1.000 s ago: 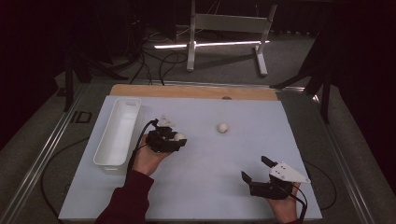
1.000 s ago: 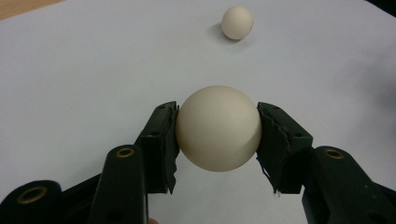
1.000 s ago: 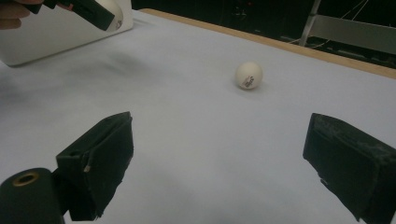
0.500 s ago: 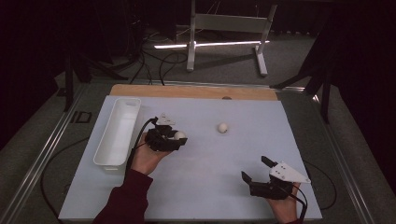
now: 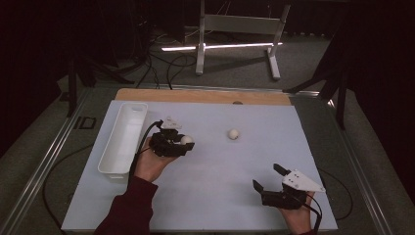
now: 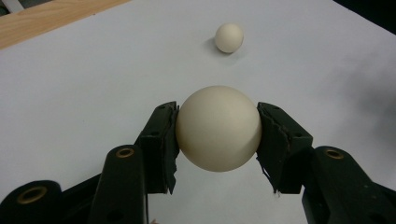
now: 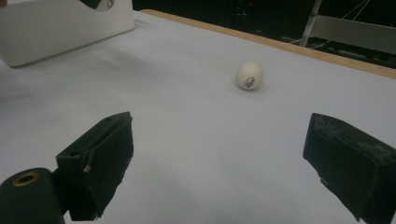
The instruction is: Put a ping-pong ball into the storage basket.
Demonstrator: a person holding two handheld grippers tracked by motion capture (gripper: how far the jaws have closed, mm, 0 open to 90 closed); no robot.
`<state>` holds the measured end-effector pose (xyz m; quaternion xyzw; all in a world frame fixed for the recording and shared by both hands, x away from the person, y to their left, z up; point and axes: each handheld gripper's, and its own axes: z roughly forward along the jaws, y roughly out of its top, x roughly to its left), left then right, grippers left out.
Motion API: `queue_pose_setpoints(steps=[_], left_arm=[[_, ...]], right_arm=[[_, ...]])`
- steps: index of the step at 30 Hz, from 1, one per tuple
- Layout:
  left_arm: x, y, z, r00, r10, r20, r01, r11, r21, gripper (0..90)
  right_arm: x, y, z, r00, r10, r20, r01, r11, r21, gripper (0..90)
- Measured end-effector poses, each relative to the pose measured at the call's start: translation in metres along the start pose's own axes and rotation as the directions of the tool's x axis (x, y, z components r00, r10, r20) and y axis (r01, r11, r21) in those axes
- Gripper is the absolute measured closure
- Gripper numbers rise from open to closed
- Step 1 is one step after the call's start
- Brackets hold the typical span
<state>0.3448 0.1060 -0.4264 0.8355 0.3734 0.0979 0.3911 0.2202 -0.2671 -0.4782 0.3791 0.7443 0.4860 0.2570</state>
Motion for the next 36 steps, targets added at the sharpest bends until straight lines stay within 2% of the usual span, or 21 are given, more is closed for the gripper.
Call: queue_pose_setpoints(steps=[4,20,36], left_arm=[[-0.001,0.001,-0.001,0.9999,-0.005,0.012,0.005,1.0,-0.005,51.3],[0.0,0.002,-0.008,0.9997,0.026,0.0,-0.026,0.9996,-0.015,51.2],[0.003,0.003,-0.019,0.9985,0.046,-0.029,-0.047,0.9987,-0.022,51.3]], right_arm=[[0.0,0.0,0.0,1.0,0.0,-0.001,0.0,1.0,0.0,8.1],[0.0,0.0,0.0,1.0,-0.002,0.0,0.002,1.0,-0.001,8.1],[-0.001,0.0,0.0,1.0,-0.002,0.0,0.002,1.0,-0.001,8.1]])
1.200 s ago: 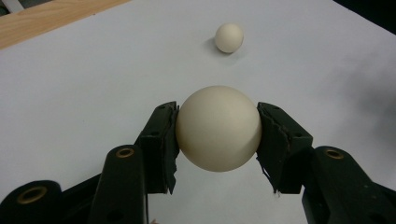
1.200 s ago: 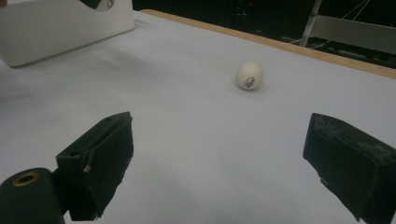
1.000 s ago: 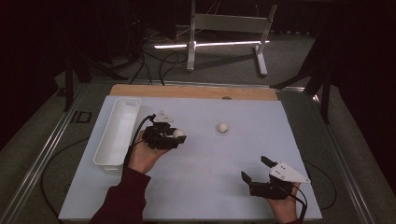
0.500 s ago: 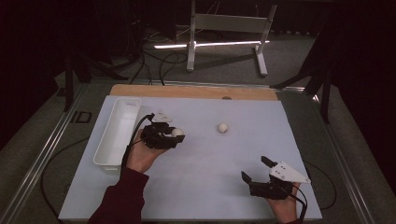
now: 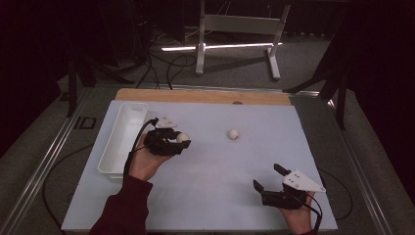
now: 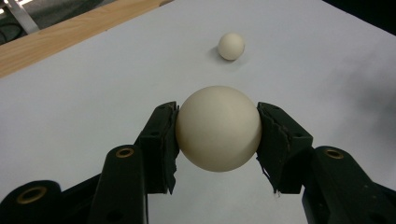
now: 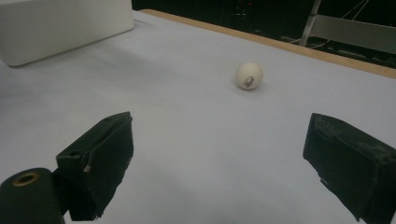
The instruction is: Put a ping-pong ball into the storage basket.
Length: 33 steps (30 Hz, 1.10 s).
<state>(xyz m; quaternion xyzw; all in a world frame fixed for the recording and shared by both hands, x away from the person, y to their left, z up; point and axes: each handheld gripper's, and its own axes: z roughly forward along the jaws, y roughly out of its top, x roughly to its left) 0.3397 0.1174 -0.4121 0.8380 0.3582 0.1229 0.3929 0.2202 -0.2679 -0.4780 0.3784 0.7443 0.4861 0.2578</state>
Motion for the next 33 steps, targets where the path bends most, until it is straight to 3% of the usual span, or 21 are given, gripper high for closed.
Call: queue_pose_setpoints(steps=[33], left_arm=[[0.009,0.001,-0.019,0.9994,0.024,-0.024,-0.024,0.9996,0.018,51.3]], right_arm=[[0.0,-0.001,0.001,1.0,0.002,-0.001,-0.002,1.0,0.003,8.1]])
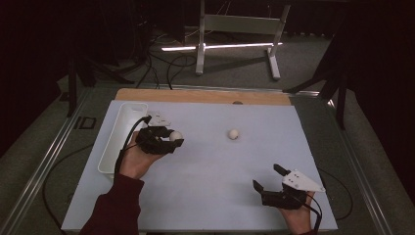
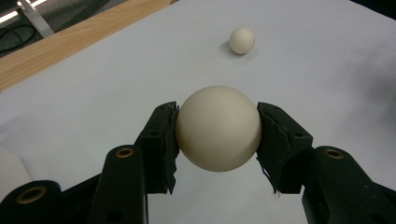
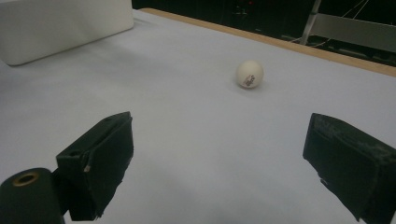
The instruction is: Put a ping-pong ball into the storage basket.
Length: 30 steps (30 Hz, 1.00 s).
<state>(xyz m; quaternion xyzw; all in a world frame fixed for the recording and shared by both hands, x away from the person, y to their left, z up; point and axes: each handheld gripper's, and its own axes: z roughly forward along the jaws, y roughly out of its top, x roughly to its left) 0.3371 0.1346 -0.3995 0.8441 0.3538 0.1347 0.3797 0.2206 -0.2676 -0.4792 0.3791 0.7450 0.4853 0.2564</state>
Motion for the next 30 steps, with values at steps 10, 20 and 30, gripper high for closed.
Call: queue_pose_setpoints(steps=[10,20,30], left_arm=[[0.005,0.0,-0.009,0.9998,0.001,-0.021,-0.001,1.0,-0.002,51.2],[0.01,-0.001,-0.014,0.9991,-0.009,-0.042,0.009,0.9999,-0.006,51.2],[0.015,-0.002,-0.02,0.9978,-0.015,-0.064,0.014,0.9999,-0.008,51.2]], right_arm=[[0.0,0.0,0.0,1.0,0.001,0.001,-0.001,1.0,0.0,8.1],[0.0,0.0,0.0,1.0,0.001,0.006,-0.001,1.0,-0.002,8.1],[-0.001,0.0,-0.001,1.0,0.004,0.006,-0.004,1.0,-0.005,8.1]])
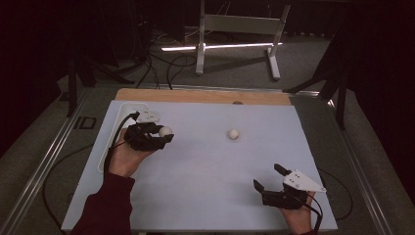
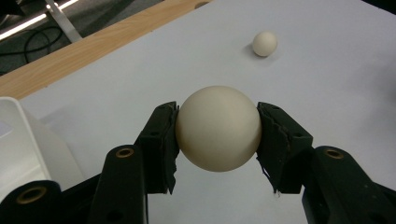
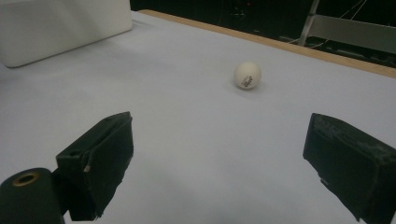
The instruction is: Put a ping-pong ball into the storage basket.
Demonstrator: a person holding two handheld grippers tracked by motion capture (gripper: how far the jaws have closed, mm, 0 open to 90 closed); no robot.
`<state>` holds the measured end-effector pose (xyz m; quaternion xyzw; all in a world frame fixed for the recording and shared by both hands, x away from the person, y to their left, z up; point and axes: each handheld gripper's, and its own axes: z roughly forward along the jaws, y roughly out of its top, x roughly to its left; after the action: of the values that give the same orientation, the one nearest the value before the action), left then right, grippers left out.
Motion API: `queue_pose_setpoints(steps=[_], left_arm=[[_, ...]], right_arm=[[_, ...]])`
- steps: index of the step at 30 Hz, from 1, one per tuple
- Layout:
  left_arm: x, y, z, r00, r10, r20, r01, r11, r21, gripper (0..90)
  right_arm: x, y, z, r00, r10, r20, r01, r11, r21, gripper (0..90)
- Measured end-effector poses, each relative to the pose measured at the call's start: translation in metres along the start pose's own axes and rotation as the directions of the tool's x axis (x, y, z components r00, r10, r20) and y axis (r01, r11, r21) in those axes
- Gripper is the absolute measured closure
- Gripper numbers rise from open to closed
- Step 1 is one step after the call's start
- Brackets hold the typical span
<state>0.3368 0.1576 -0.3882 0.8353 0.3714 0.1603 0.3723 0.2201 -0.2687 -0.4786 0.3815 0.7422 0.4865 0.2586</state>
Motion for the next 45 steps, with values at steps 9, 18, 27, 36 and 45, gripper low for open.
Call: queue_pose_setpoints(steps=[9,18,27,36,45], left_arm=[[0.006,-0.002,-0.004,0.9998,-0.003,-0.02,0.003,1.0,-0.001,51.3],[0.009,-0.003,-0.007,0.9995,-0.01,-0.031,0.01,0.9999,-0.004,51.3],[0.014,-0.004,-0.012,0.9989,-0.016,-0.044,0.016,0.9999,-0.005,51.3],[0.02,-0.005,-0.017,0.9982,-0.017,-0.057,0.016,0.9998,-0.006,51.2],[0.024,-0.005,-0.023,0.9969,-0.024,-0.075,0.023,0.9997,-0.012,51.2]], right_arm=[[0.0,0.0,0.0,1.0,0.001,0.003,-0.001,1.0,-0.001,8.1],[0.0,0.0,0.0,1.0,0.0,0.004,0.0,1.0,-0.004,8.1],[0.0,0.0,0.0,1.0,0.0,0.005,0.0,1.0,-0.005,8.1],[0.0,0.0,0.0,1.0,0.002,0.005,-0.002,1.0,-0.006,8.1],[0.0,0.0,0.0,1.0,0.002,0.004,-0.002,1.0,-0.005,8.1]])
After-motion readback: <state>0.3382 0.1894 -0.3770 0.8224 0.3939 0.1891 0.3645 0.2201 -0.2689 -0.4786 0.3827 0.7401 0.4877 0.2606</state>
